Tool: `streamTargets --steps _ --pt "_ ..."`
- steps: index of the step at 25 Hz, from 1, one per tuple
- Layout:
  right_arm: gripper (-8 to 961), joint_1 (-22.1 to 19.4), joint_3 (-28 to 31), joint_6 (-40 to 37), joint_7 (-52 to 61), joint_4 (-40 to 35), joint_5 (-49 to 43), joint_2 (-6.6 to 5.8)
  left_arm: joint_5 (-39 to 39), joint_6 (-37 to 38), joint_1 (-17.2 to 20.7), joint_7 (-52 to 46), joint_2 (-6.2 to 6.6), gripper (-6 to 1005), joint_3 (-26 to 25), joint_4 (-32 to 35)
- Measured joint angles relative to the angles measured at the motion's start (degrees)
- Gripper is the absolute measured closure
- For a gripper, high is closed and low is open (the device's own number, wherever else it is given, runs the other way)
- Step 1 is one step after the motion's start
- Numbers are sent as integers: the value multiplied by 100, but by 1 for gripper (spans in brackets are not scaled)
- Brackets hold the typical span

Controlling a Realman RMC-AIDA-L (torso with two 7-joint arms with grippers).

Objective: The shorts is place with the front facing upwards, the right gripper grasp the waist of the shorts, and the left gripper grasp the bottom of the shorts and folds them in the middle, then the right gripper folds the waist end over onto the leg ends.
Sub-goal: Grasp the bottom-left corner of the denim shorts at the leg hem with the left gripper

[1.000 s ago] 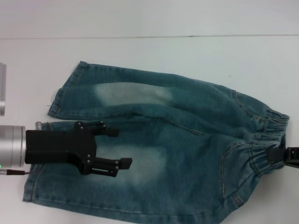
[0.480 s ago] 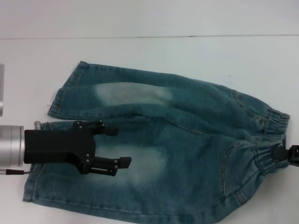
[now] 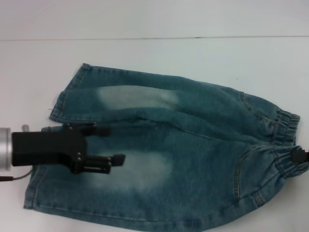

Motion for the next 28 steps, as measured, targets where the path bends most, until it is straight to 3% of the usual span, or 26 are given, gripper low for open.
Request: streamTargets --steps 8,18,28 --pt "908 -38 -30 38 -480 -47 -20 37 469 316 147 -2183 178 66 -564 569" --pt "907 3 -208 461 -872 -17 -150 -117 1314 599 149 -3261 235 67 -870 1004" --pt "908 127 -109 769 -829 -14 -112 -168 2001 613 27 -4050 300 66 -945 1310"
